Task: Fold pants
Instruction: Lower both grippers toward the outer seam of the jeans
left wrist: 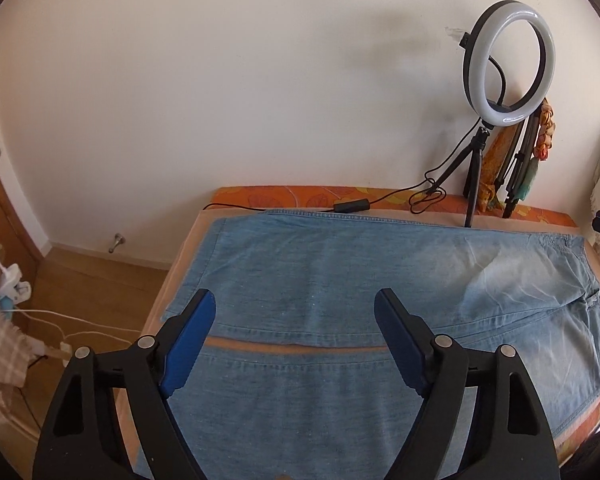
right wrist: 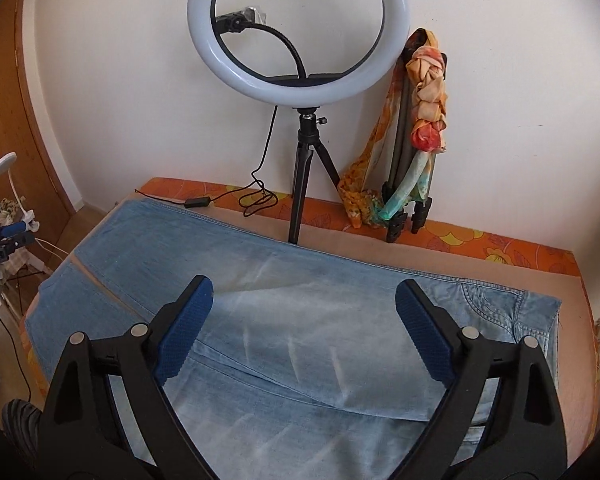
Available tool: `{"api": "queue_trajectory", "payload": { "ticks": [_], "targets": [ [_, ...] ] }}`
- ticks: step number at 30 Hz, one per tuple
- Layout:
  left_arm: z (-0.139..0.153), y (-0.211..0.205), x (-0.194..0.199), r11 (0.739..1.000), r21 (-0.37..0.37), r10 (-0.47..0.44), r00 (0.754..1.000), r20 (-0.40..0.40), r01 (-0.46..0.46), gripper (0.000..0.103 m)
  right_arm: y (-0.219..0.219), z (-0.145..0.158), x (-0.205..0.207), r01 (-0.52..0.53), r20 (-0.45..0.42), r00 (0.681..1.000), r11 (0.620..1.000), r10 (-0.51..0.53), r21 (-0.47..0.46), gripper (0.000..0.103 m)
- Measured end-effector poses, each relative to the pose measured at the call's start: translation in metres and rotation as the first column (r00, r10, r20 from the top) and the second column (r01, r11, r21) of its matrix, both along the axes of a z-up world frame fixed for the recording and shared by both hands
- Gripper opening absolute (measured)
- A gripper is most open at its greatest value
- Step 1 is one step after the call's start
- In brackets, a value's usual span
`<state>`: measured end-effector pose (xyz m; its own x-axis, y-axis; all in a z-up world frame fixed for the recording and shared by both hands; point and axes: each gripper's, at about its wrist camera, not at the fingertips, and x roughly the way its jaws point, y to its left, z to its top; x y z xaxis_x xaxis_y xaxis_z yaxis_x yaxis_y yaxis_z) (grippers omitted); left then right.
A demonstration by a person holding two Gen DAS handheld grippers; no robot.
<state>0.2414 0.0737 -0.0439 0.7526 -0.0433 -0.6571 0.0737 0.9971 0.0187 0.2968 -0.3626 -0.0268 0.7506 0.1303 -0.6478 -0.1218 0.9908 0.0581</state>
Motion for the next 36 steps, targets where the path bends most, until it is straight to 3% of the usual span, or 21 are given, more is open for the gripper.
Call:
{"api": "queue_trajectory", "payload": {
  "ticks": [4,11,19,24,29,36],
  "targets": [
    [-0.017,-0.007,0.030,1.000,0.010,-0.026,0.999,-0.044,0.027,0.076,0.027,-0.020,0.038,-0.132,-0.013,0.991,0.990,0.131,-0.049,0.083],
    [-0.056,-0.012,0.077,0.999,0.005,-0.039,0.992,-0.120,0.040,0.073,0.095,-0.064,0.106,-0.320,-0.088,0.946,0.940,0.311,-0.118,0.075],
    [-0.082,0.008,0.112,0.999,-0.043,-0.032,0.983,-0.181,0.025,0.073,0.151,-0.123,0.194,-0.408,-0.204,0.904,0.901,0.376,-0.149,0.066],
    [-0.098,0.024,0.140,0.996,-0.083,-0.034,0.977,-0.211,0.016,0.073,0.171,-0.154,0.230,-0.438,-0.264,0.882,0.885,0.390,-0.155,0.066],
    [-0.114,0.037,0.167,0.993,-0.113,-0.002,0.971,-0.237,-0.025,0.071,0.176,-0.171,0.250,-0.438,-0.286,0.879,0.883,0.381,-0.168,0.066],
    [-0.134,0.043,0.183,0.986,-0.158,0.007,0.961,-0.277,-0.053,0.071,0.175,-0.173,0.266,-0.466,-0.311,0.856,0.877,0.413,-0.115,0.064]
  ]
}}
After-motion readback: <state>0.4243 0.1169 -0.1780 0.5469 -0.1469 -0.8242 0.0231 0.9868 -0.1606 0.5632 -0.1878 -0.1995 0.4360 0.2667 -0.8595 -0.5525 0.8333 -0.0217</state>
